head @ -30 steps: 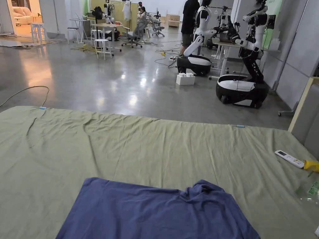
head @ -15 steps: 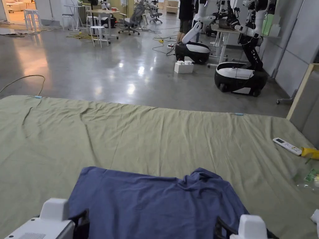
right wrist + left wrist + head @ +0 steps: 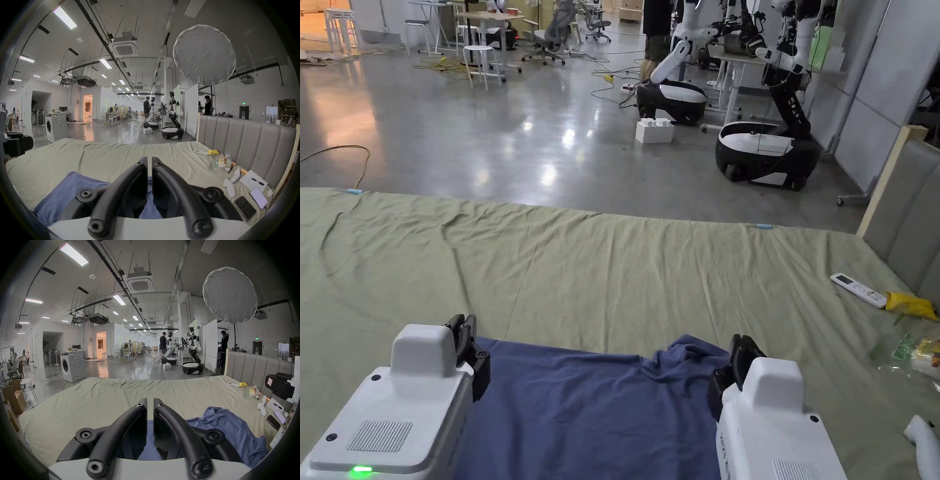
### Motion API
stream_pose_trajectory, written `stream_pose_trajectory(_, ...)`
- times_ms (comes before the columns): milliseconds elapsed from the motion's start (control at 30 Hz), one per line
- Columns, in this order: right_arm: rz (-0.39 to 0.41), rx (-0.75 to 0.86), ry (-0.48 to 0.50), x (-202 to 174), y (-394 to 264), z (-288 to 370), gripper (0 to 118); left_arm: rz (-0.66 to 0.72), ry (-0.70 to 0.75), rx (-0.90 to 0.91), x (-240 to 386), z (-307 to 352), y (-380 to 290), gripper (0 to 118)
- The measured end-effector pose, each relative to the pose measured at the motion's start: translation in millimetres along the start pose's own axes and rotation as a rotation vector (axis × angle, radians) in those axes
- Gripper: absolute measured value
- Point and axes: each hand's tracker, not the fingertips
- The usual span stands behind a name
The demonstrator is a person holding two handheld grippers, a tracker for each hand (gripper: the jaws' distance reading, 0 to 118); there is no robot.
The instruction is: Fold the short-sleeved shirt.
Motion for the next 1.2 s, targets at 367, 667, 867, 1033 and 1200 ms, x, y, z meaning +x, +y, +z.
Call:
stream_pose_trajectory(367,-0.002,0.04,0.008,9.3,6.5,-8.8,2,0.0,0.03,0.014,-21.4,-9.4,-4.2,4)
stream_pose_trajectory(667,0.016,-0.021,0.045,12.3,-7.7,-24.3,2,0.025,0.02,-0.136,-54.4,-49.9,-29.3,4)
stream_pose_trajectory(867,0.026,-0.127,0.068,12.4,-31.6,-41.4,2,0.096,0.014,-0.376,-79.8,-137.8,-60.8,4)
stream_pose_trajectory(1033,0.057,-0.188,0.069,15.9,-56.7,-54.6,2,0.125,0.024,-0.548,-97.4,-226.3,-83.4,30)
stream_pose_trajectory(1200,0.082,-0.26,0.057,20.3,-82.0,-65.0,2,0.139,-0.016,-0.664,-99.4,-294.9,-92.8,68)
